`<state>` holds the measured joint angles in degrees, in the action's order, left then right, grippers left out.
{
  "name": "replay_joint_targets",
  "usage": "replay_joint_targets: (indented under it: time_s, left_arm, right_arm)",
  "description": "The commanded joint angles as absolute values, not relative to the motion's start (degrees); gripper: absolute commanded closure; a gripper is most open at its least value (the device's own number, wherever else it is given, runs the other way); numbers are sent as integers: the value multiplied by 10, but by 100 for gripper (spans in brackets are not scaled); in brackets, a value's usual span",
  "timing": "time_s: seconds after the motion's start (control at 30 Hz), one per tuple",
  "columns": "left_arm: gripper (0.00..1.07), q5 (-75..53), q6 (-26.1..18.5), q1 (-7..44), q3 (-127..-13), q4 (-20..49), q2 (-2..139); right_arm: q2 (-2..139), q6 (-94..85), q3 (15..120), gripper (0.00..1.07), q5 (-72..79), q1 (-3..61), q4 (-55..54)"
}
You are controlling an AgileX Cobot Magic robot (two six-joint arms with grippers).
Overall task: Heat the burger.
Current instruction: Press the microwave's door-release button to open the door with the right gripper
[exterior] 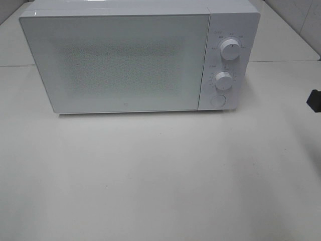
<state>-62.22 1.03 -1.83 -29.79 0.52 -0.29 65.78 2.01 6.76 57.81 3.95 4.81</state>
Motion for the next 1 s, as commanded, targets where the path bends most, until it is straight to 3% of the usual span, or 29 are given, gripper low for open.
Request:
replay_joint_targets:
  time_s: [0.03,0.3,0.53,0.83,1.0]
  left_arm:
    - [5,-614,11,-18,-296,6,-8]
    - [5,-614,11,-18,-296,6,-8]
    - [5,-614,11,-18,-296,6,-8]
    - [5,-614,11,-18,-296,6,-8]
    - [5,-614,11,-18,-296,6,-8]
  right_arm:
    - [703,40,67,107,641,38,50]
    - [874,91,69,107,752,38,50]
    - [913,103,71,107,759,38,50]
    - [914,358,103,107,740,39,57]
    - [918,486,117,107,722,87,9]
